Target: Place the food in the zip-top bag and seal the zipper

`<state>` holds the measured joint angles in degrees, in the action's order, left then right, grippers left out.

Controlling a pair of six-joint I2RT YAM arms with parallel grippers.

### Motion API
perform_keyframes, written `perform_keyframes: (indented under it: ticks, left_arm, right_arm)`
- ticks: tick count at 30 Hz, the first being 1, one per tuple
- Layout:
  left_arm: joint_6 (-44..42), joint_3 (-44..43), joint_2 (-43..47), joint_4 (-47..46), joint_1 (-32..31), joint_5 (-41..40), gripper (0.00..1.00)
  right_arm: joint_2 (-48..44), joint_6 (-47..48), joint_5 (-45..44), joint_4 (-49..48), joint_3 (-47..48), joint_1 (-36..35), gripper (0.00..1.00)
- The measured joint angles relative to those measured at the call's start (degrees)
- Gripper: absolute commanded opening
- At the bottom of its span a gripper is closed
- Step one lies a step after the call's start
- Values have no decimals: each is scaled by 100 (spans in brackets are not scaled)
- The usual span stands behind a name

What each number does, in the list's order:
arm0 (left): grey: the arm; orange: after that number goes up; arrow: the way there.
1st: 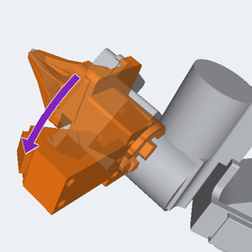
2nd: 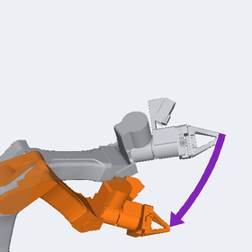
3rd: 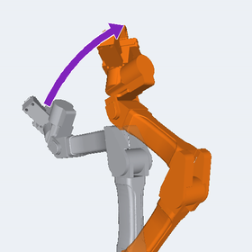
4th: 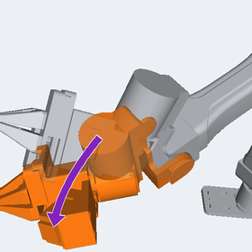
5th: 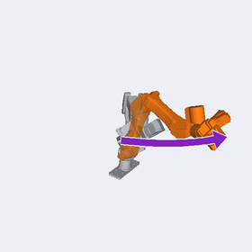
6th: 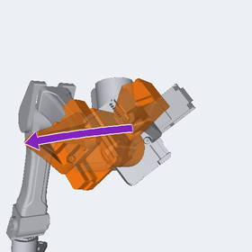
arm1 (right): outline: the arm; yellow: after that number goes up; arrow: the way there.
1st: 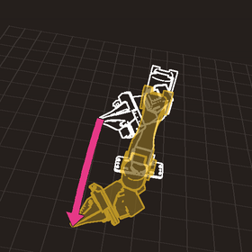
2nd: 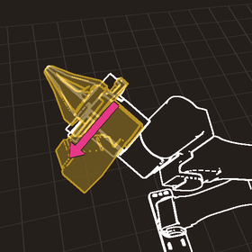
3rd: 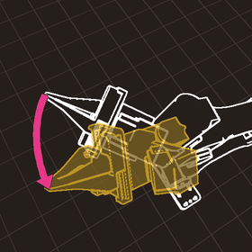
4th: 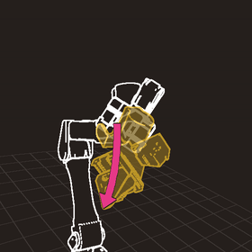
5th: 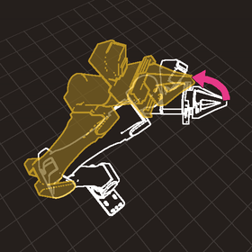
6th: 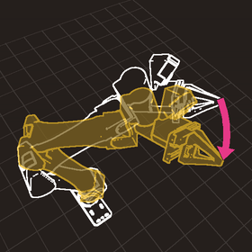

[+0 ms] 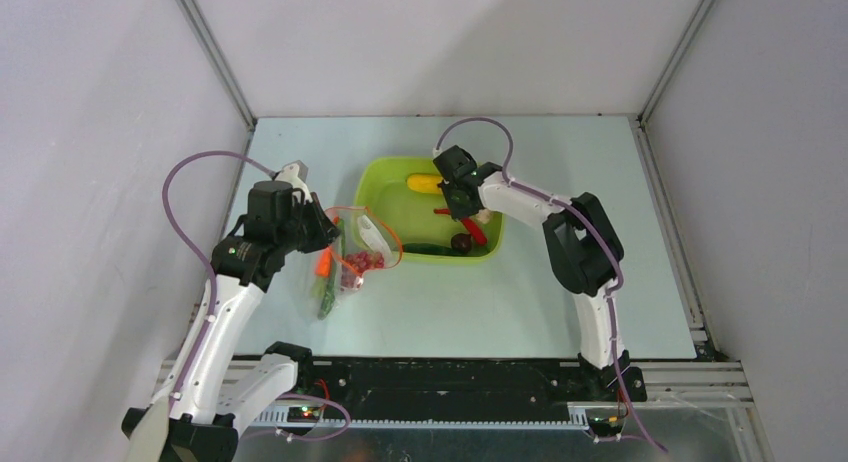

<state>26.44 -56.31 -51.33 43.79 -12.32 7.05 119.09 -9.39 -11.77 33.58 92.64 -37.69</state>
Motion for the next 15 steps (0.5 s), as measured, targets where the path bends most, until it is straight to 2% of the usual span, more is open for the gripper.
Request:
perform_keyframes:
  ticks: [6, 9, 15]
  left_arm:
    - [0, 0, 0, 0, 0, 0, 0]
    - [0, 0, 2, 0, 0, 0, 0]
    - [0, 0, 11, 0, 0, -2, 0]
  right_arm:
    - [-428, -4, 175, -142, -232, -28, 0]
    - [-822, -7, 284, -352, -376, -42, 1]
    - [-1333, 166, 483, -730, -450, -52, 21]
